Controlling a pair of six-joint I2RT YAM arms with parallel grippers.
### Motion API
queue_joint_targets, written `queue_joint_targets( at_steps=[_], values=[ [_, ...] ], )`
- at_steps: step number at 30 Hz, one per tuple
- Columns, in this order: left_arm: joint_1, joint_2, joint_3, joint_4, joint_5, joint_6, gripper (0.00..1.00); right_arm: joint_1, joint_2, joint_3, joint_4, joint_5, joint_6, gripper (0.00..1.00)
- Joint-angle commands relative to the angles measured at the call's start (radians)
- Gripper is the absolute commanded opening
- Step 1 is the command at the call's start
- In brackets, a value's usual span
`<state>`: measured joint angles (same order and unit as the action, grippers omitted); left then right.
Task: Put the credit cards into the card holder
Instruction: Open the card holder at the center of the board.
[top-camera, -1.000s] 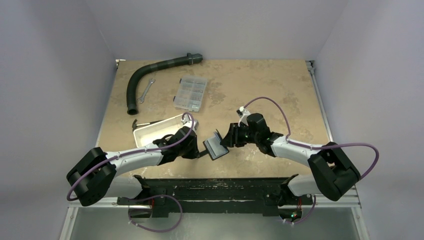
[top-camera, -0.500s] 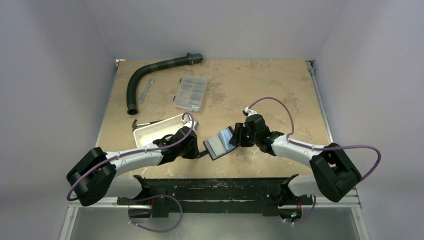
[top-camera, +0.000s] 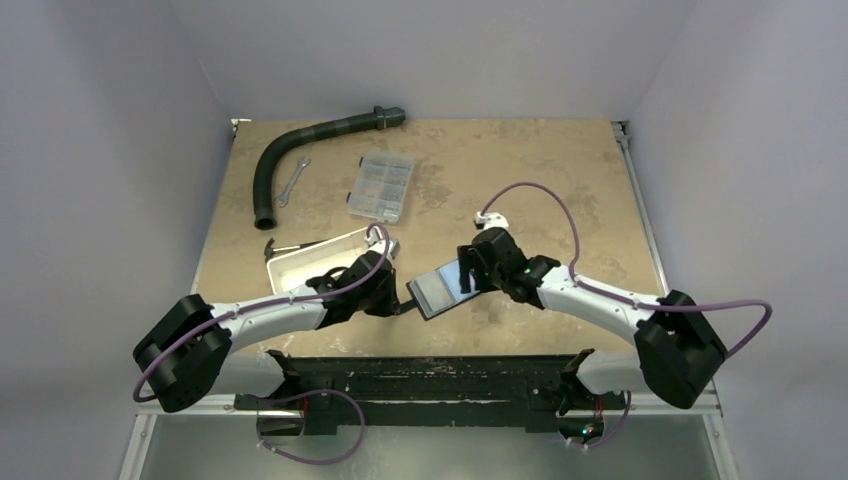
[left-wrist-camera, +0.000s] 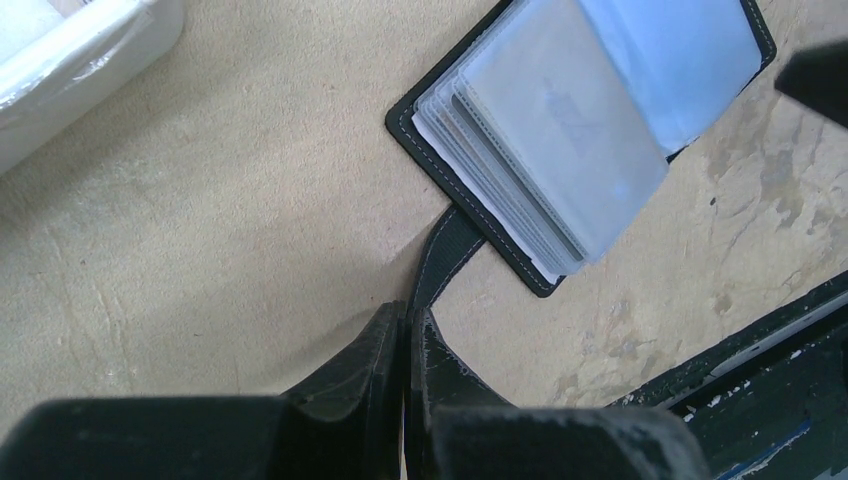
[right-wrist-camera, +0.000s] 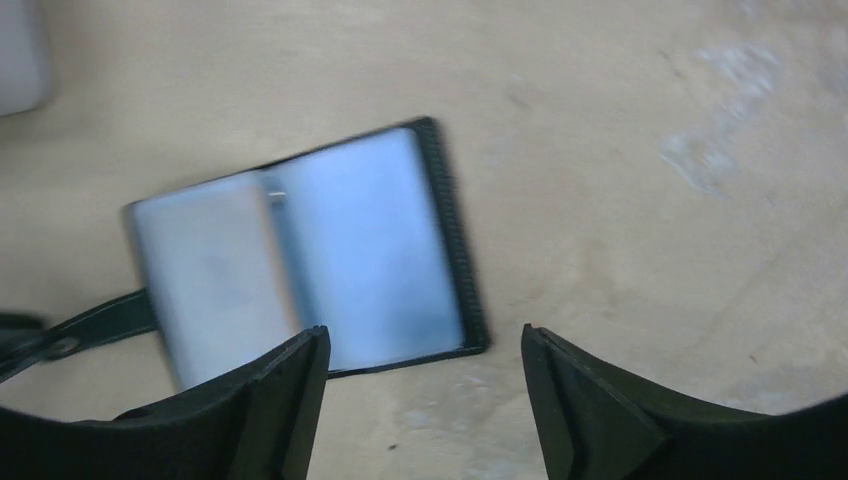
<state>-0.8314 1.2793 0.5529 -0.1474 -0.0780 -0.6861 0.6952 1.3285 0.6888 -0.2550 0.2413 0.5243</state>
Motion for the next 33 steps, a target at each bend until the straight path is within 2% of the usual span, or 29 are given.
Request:
queue_joint_targets(
  at_steps=[1,3,4,5,7,14,19,23,28,33],
  values=[
    [0.003,0.008,0.044,0.011,0.004,0.026,0.00,0.106,-0.050,0.099,0.058,-0.077,-0.139,0.79],
    [0.003,0.018,0.049,0.012,0.004,0.025,0.00,0.106,0.003,0.100,0.114,-0.202,-0.152,0.77],
    [0.003,0.022,0.050,0.012,0.005,0.026,0.00,0.106,0.042,0.109,0.130,-0.251,-0.150,0.69],
    [0.003,0.025,0.051,0.013,0.007,0.026,0.00,0.108,0.078,0.116,0.147,-0.299,-0.147,0.66],
    [0.003,0.028,0.050,0.014,0.009,0.024,0.00,0.119,0.132,0.122,0.181,-0.342,-0.136,0.66],
    [0.003,0.027,0.061,-0.001,0.009,0.030,0.00,0.141,0.218,0.137,0.211,-0.296,-0.144,0.67],
    [0.003,0.035,0.067,-0.006,0.001,0.035,0.00,0.160,0.249,0.140,0.182,-0.214,-0.140,0.57],
    [0.002,0.044,0.067,-0.004,0.001,0.036,0.00,0.180,0.253,0.135,0.174,-0.168,-0.139,0.66],
    [0.003,0.048,0.065,-0.007,-0.002,0.039,0.00,0.181,0.239,0.125,0.166,-0.115,-0.118,0.53],
    [0.003,0.043,0.058,-0.011,-0.008,0.039,0.00,0.181,0.168,0.098,0.170,-0.081,-0.073,0.49]
  ],
)
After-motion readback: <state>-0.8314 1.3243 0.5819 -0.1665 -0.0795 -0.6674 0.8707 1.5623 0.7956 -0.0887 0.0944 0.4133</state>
